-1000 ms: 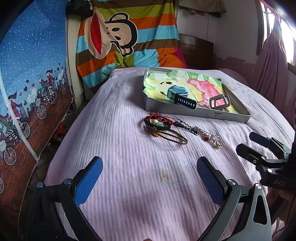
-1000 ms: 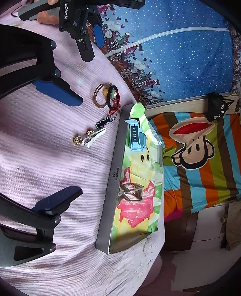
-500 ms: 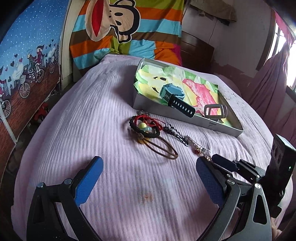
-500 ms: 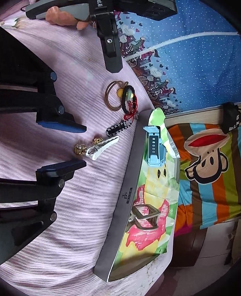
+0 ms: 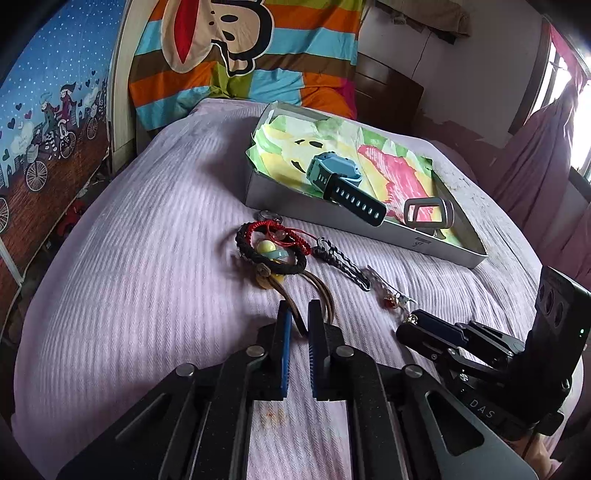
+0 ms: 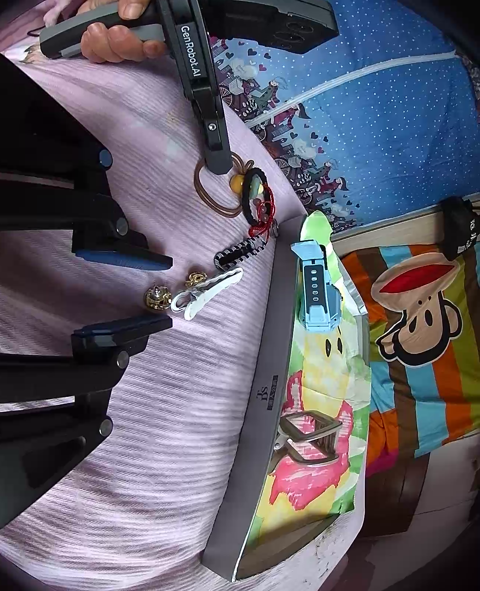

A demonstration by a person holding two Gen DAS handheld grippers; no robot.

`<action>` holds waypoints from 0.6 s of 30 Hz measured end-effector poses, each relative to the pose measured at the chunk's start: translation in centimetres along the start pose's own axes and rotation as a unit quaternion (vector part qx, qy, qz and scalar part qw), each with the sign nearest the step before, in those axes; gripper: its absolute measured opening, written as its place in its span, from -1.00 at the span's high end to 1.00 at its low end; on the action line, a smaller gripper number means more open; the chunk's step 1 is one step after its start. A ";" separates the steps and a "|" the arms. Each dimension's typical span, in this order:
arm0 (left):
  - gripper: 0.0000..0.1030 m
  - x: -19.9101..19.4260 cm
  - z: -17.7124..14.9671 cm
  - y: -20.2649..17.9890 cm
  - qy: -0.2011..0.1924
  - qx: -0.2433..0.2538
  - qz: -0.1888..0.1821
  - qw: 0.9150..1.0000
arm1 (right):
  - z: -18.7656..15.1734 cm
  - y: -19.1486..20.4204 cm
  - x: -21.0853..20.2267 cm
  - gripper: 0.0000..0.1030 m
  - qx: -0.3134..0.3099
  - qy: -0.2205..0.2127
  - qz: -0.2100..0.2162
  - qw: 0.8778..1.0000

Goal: Organize jewelry

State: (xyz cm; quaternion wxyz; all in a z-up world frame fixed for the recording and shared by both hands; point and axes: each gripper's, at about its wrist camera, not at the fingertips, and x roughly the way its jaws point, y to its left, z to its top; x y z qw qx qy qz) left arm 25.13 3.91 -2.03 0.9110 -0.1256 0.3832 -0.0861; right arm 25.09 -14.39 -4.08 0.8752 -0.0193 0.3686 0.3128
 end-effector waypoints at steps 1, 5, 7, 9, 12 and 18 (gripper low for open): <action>0.96 -0.2 -0.1 0.0 -0.002 0.000 0.000 1.000 | 0.0 0.0 0.1 0.56 0.000 0.002 -0.001 1.000; 0.99 -1.0 -0.3 -0.5 -0.007 0.017 0.011 1.000 | -0.1 0.1 0.1 0.74 0.002 0.004 -0.006 1.000; 0.99 -1.4 -0.4 -0.9 -0.008 0.029 0.018 0.999 | -0.1 0.2 0.0 0.74 0.000 0.002 -0.006 1.000; 0.99 -1.8 -0.5 -1.3 -0.010 0.038 0.022 0.999 | -0.1 0.4 -0.4 0.74 -0.003 -0.002 -0.004 1.000; 0.99 -2.7 -0.4 -1.8 -0.011 0.051 0.026 0.998 | 0.0 0.7 -1.3 0.74 -0.012 -0.010 0.002 1.000; 0.99 -4.9 0.3 -2.7 -0.021 0.071 0.026 0.997 | 0.3 1.3 -2.7 0.75 -0.024 -0.024 0.009 0.999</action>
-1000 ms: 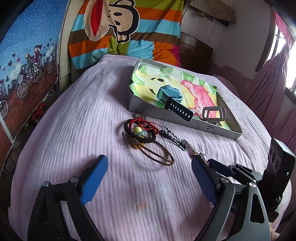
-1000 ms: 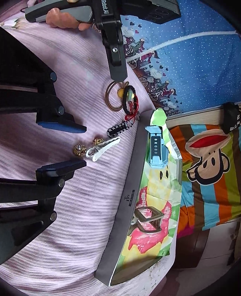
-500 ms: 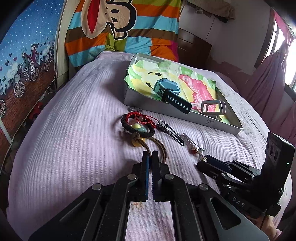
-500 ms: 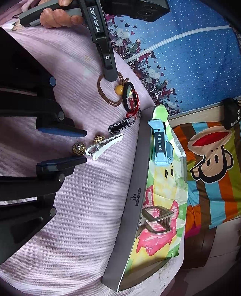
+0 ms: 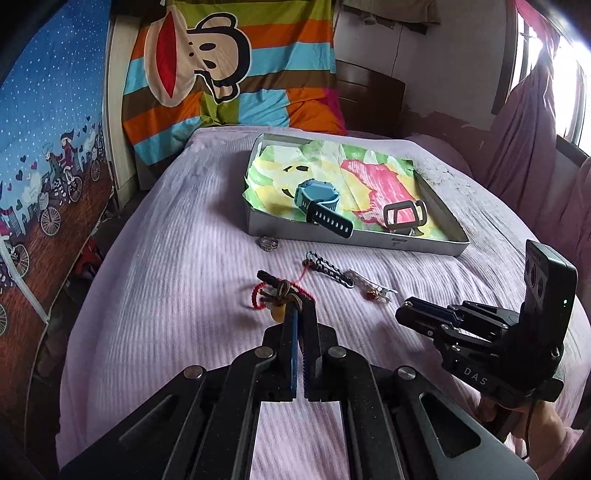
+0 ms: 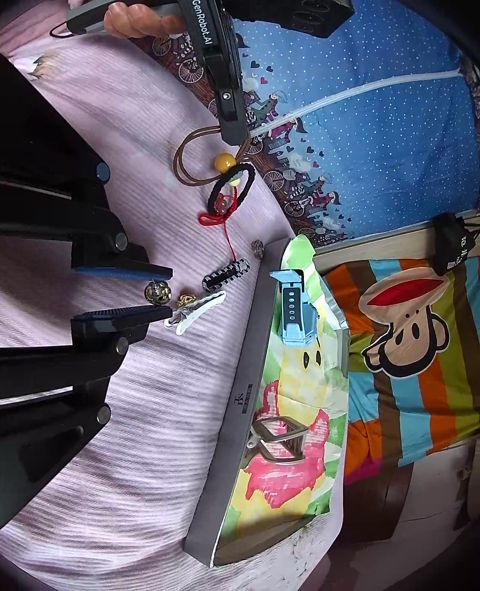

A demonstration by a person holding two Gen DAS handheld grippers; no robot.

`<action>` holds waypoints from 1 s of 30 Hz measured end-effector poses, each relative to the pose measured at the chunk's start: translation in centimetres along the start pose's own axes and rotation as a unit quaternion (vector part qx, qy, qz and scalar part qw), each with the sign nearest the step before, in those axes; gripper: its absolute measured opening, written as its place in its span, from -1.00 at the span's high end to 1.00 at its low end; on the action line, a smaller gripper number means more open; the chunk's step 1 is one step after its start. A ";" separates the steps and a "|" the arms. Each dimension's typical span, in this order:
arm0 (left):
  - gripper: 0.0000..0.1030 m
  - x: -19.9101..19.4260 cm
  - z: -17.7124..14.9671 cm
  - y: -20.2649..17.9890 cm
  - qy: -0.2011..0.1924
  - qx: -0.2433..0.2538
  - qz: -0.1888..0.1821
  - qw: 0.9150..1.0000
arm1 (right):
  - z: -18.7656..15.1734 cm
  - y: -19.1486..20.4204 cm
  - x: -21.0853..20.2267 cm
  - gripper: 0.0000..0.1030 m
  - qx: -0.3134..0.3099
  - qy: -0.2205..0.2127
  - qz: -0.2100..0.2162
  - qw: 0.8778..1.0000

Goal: Organize jewelry
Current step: 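Carry both items into the silver tray and open both tools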

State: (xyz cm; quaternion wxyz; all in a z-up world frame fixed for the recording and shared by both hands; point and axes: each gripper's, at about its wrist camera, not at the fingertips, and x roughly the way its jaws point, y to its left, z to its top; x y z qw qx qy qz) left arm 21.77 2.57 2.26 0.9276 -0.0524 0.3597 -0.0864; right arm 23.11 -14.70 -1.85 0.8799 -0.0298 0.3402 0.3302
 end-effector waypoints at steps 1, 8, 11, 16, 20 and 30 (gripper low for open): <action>0.99 -0.3 0.2 -0.1 -0.002 0.003 -0.001 1.000 | 0.1 0.2 -0.1 0.75 -0.003 -0.001 0.000 1.000; 0.99 -1.6 0.5 -1.2 0.005 0.020 -0.003 1.000 | 0.3 0.8 -1.1 0.75 -0.013 -0.010 0.000 1.000; 0.99 -1.5 0.0 -1.5 0.014 0.025 0.000 1.000 | 0.4 0.8 -1.5 0.75 -0.014 -0.013 0.000 1.000; 0.99 -1.0 -1.7 -1.8 0.040 0.032 0.007 0.999 | 0.4 1.2 -2.1 0.75 -0.016 -0.020 0.003 1.000; 0.99 -1.6 -2.7 -1.9 0.039 0.038 0.018 0.998 | 0.6 1.5 -2.6 0.75 -0.019 -0.025 0.005 0.999; 0.99 -5.2 0.0 -3.7 -0.007 0.062 0.015 0.998 | 0.9 1.4 -4.0 0.75 -0.017 -0.044 0.005 0.999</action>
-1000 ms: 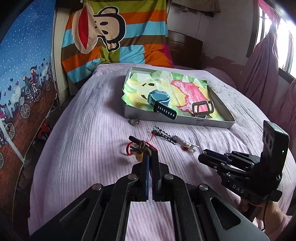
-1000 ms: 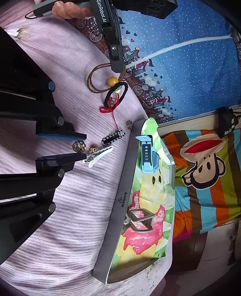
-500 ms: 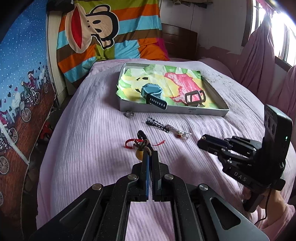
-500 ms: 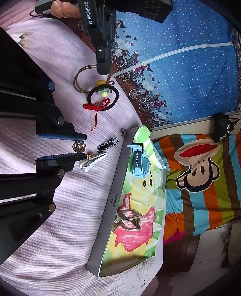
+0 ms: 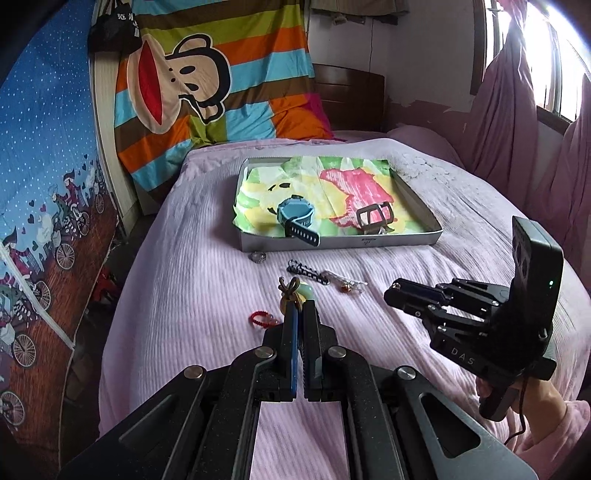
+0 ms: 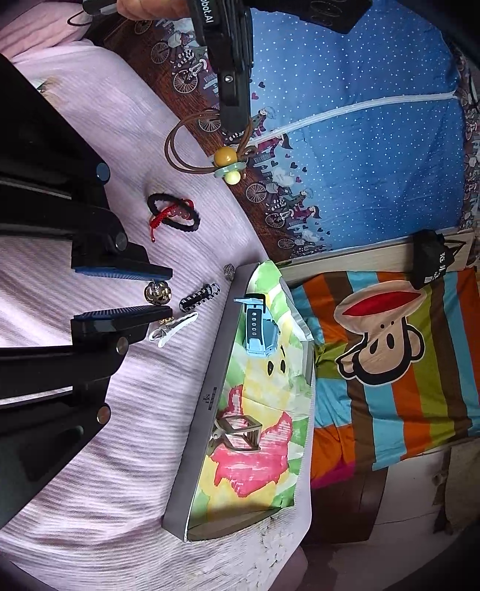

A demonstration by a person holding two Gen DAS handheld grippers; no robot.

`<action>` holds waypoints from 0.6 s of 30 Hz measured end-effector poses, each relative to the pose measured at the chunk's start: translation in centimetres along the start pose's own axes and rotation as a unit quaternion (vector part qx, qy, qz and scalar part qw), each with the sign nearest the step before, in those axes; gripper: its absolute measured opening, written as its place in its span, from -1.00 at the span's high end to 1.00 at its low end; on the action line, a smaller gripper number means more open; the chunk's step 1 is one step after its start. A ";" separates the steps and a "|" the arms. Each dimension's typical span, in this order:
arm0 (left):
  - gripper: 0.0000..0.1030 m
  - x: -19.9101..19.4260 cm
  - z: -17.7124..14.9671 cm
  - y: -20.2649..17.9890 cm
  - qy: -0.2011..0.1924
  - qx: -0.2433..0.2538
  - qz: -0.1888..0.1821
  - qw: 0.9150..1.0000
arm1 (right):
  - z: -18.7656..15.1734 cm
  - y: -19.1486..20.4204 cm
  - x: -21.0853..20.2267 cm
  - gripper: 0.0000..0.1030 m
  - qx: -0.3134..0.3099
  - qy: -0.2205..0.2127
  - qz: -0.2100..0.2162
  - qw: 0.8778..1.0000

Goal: Organize jewelry
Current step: 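Carry both items into the silver tray and open both tools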

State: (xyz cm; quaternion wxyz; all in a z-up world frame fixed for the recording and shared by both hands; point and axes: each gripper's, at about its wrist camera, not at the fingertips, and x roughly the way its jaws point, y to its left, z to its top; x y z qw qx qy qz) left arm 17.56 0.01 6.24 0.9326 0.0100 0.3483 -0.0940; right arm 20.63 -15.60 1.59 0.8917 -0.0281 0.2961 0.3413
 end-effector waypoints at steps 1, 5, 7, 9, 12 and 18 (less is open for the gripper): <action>0.99 -0.1 0.3 -0.2 -0.004 0.001 -0.001 1.000 | 0.1 -0.2 -0.2 0.75 0.003 -0.004 -0.001 1.000; 0.99 -0.1 1.2 -1.0 -0.027 -0.002 -0.010 1.000 | 0.8 -1.1 -0.8 0.75 0.012 -0.024 -0.007 1.000; 0.99 0.3 1.8 -1.3 -0.038 -0.009 -0.013 0.999 | 1.3 -1.8 -1.2 0.75 0.020 -0.037 -0.014 0.999; 0.99 1.0 2.5 -1.5 -0.049 -0.019 -0.018 0.998 | 1.8 -2.9 -1.6 0.75 0.032 -0.049 -0.021 0.998; 0.99 2.2 3.9 -1.7 -0.069 -0.034 -0.025 0.997 | 2.5 -4.7 -1.9 0.75 0.045 -0.061 -0.042 0.996; 0.99 6.1 7.1 -2.1 -0.086 -0.054 -0.035 0.994 | 3.6 -9.2 -1.6 0.75 0.072 -0.074 -0.087 0.991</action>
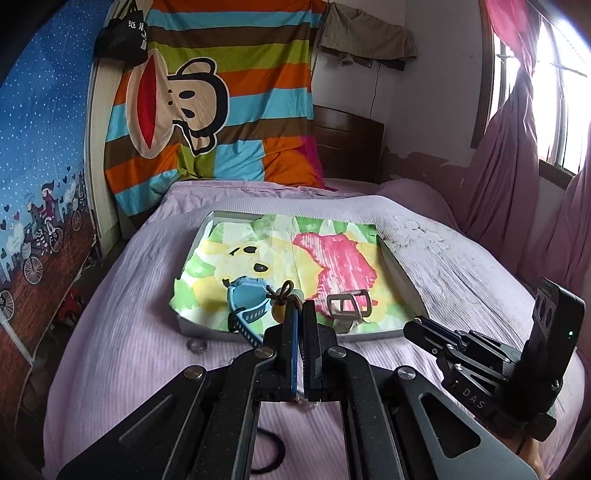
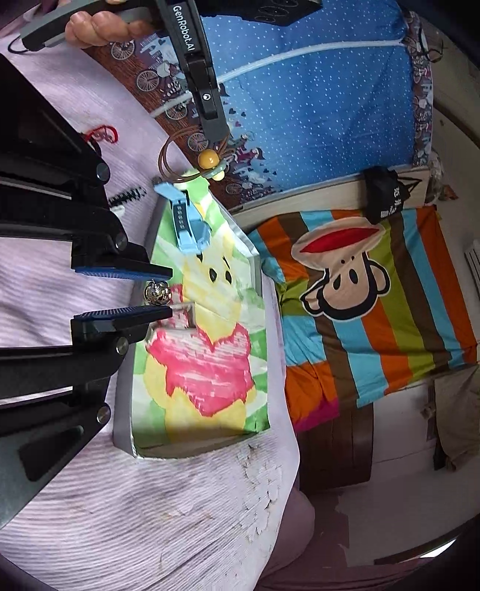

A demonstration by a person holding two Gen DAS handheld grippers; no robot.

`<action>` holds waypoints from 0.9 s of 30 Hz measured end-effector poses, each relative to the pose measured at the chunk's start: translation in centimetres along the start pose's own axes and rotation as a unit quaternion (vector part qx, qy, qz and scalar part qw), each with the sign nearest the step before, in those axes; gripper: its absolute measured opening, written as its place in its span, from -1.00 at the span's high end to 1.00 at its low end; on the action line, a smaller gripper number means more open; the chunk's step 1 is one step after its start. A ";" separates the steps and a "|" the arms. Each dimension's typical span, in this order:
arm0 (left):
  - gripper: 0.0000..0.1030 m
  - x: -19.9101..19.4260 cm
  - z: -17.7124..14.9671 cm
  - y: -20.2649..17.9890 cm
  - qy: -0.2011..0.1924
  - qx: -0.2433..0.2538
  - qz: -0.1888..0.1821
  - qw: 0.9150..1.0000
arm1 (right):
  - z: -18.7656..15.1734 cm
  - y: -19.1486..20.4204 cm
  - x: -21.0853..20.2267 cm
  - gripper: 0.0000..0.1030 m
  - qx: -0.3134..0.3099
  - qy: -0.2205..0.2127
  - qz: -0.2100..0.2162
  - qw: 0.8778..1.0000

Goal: Organize jewelry
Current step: 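Carry both items into the silver tray and open both tools, then lift both open tools away from the tray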

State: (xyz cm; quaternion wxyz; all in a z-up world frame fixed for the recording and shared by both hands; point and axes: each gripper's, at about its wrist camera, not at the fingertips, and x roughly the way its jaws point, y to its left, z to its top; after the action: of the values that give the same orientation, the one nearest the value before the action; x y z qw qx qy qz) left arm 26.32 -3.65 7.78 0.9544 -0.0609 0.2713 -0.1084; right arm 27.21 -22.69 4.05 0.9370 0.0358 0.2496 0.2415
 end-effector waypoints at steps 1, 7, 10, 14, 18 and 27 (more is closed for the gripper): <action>0.99 1.0 0.2 -0.1 0.002 -0.001 0.001 1.000 | 0.2 -0.6 0.3 0.75 0.003 -0.001 -0.009 1.000; 0.99 6.3 0.0 -0.2 0.026 -0.002 -0.002 1.000 | 0.3 -3.5 2.8 0.75 0.020 0.009 -0.045 0.999; 0.99 8.2 -0.4 -0.3 0.034 -0.004 -0.004 0.999 | -0.2 -4.2 4.1 0.75 0.022 0.023 -0.052 0.998; 0.99 10.2 -0.5 -0.1 0.048 -0.007 -0.003 0.999 | -0.7 -4.5 5.7 0.75 0.034 0.048 -0.054 0.997; 0.99 11.6 -1.0 0.4 0.063 -0.008 0.007 0.998 | -1.1 -4.2 6.9 0.74 0.028 0.070 -0.058 0.996; 0.98 12.7 -3.2 0.9 0.082 -0.003 0.011 0.997 | -1.2 -4.0 7.2 0.65 0.028 0.072 -0.060 0.995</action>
State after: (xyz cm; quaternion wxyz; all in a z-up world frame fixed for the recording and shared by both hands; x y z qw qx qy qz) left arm 35.31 -6.03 -1.45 0.9297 -0.0520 0.3502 -0.1013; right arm 33.82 -22.89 -0.99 0.9280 0.0296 0.3249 0.1798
